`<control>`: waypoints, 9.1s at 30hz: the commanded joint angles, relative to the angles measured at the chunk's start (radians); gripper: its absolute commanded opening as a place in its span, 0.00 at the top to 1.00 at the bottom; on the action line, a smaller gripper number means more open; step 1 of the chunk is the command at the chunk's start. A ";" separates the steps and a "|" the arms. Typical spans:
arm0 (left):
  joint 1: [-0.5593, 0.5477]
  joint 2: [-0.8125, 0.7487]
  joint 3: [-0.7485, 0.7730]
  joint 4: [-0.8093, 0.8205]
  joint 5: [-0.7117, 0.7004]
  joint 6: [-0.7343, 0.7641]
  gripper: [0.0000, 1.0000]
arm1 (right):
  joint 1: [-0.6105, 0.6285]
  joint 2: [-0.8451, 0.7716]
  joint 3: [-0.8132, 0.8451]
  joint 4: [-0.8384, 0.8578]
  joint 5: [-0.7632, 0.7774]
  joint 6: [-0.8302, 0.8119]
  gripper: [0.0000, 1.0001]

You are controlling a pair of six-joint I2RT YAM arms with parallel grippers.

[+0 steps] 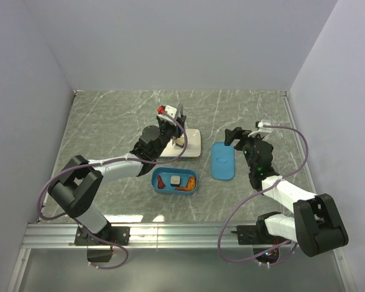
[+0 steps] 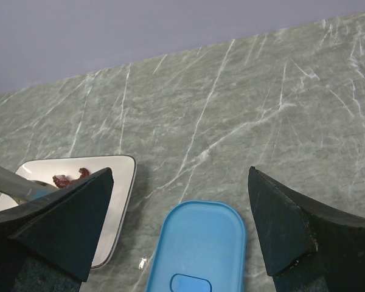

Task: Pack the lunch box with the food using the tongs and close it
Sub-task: Pick up the food using the clamp, then place the food into the lunch box, then pick up the food using the clamp, then place the food into the lunch box

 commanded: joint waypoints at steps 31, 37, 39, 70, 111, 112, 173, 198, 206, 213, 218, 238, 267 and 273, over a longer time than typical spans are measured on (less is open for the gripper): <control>-0.001 -0.130 -0.011 -0.015 0.032 0.001 0.89 | 0.002 -0.002 0.032 0.030 -0.001 -0.004 0.02; -0.055 -0.245 -0.048 -0.116 -0.046 0.006 0.90 | 0.005 -0.004 0.032 0.031 0.001 -0.002 0.02; -0.068 -0.278 -0.082 -0.142 -0.069 -0.006 0.90 | 0.003 -0.005 0.032 0.033 0.000 -0.002 0.02; -0.240 -0.666 -0.206 -0.621 -0.388 -0.227 0.91 | 0.002 0.001 0.031 0.039 -0.004 -0.001 0.02; -0.285 -0.565 -0.237 -0.443 -0.450 -0.172 0.54 | 0.005 -0.004 0.031 0.033 -0.005 -0.001 0.02; -0.286 -0.568 -0.237 -0.443 -0.453 -0.171 0.54 | 0.003 -0.002 0.029 0.033 -0.005 -0.001 0.02; 0.031 0.012 0.216 -0.168 -0.404 -0.247 0.60 | 0.003 0.019 0.032 0.053 -0.037 -0.002 0.02; 0.036 0.069 0.240 -0.176 -0.533 -0.230 0.58 | 0.003 0.039 0.045 0.054 -0.051 -0.004 0.02; 0.050 0.089 0.249 -0.208 -0.536 -0.261 0.58 | 0.003 0.041 0.045 0.053 -0.054 -0.004 0.02; 0.060 0.103 0.255 -0.222 -0.526 -0.263 0.58 | 0.002 0.042 0.046 0.051 -0.056 -0.004 0.02; 0.079 0.126 0.269 -0.239 -0.503 -0.276 0.60 | 0.003 0.042 0.046 0.050 -0.056 -0.004 0.02; 0.088 -0.015 0.208 -0.305 -0.329 -0.217 0.92 | 0.003 0.042 0.049 0.045 -0.050 -0.004 0.02; -0.102 -0.494 -0.010 -0.598 0.035 -0.215 0.94 | 0.003 0.033 0.043 0.040 -0.043 -0.001 0.02; -0.162 -0.494 -0.028 -0.595 0.011 -0.226 0.94 | 0.002 0.030 0.042 0.040 -0.043 0.001 0.02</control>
